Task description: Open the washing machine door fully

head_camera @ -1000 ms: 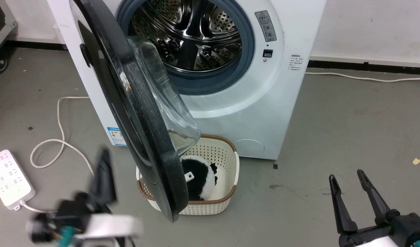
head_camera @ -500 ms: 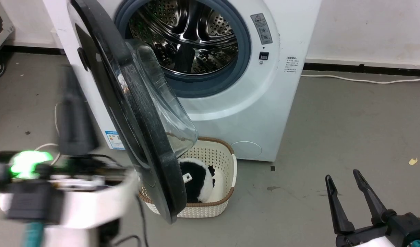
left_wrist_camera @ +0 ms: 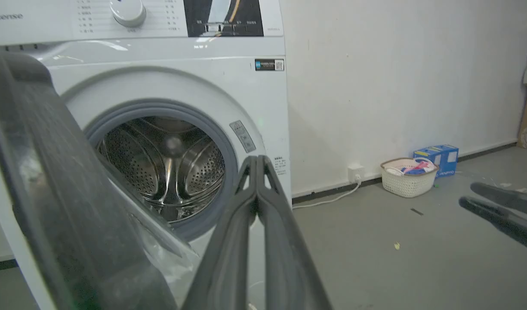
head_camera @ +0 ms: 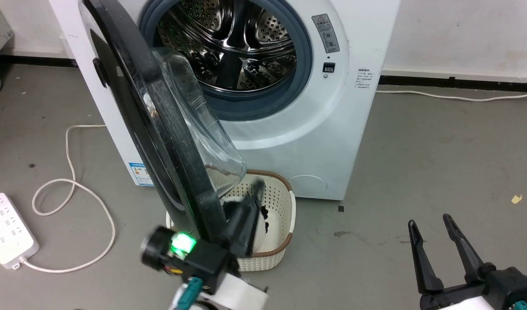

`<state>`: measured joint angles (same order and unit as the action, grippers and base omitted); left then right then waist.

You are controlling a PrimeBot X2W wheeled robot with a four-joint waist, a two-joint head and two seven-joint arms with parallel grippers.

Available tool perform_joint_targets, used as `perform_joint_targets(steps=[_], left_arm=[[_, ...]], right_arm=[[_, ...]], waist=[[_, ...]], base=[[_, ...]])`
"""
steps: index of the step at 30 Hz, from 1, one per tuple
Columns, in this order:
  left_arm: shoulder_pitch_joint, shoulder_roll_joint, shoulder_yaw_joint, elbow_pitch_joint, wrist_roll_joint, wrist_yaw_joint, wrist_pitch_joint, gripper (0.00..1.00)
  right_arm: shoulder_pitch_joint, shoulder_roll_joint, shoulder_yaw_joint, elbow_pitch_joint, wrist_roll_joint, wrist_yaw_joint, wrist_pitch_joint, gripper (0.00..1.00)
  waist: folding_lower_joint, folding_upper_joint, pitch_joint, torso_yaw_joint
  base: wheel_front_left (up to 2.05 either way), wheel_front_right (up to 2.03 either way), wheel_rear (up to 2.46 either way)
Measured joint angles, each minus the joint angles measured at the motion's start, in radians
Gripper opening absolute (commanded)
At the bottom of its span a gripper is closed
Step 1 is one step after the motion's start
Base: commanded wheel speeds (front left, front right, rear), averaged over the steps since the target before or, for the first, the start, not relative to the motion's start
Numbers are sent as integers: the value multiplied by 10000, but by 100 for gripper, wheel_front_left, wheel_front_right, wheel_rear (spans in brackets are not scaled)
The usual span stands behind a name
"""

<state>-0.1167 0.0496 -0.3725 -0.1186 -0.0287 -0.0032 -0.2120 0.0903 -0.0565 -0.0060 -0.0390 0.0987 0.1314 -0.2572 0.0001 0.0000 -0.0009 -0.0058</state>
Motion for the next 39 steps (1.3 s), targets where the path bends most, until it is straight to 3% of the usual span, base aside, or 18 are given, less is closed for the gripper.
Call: perform_joint_targets(steps=[8, 14, 24, 39], left_arm=[[105, -6, -211, 2694, -627, 284, 130, 0], [86, -17, 125, 3707, -934, 656, -194, 0], [84, 90, 702, 3954, -1162, 934, -416, 0], [-149, 1181, 2731, 3415, -1896, 1498, -443, 0]], right_arm=[[-18, 4, 221, 59, 157, 0, 0, 100], [-18, -12, 380, 136, 151, 0, 0, 100], [-11, -21, 407, 165, 157, 0, 0, 100], [-239, -178, 575, 107, 169, 0, 0, 100]], waist=[[-1, 0, 118, 48], [0, 0, 186, 227], [0, 0, 181, 1054], [0, 0, 1017, 2936]], base=[[0, 0, 0], [0, 0, 0], [0, 0, 0], [0, 0, 0]])
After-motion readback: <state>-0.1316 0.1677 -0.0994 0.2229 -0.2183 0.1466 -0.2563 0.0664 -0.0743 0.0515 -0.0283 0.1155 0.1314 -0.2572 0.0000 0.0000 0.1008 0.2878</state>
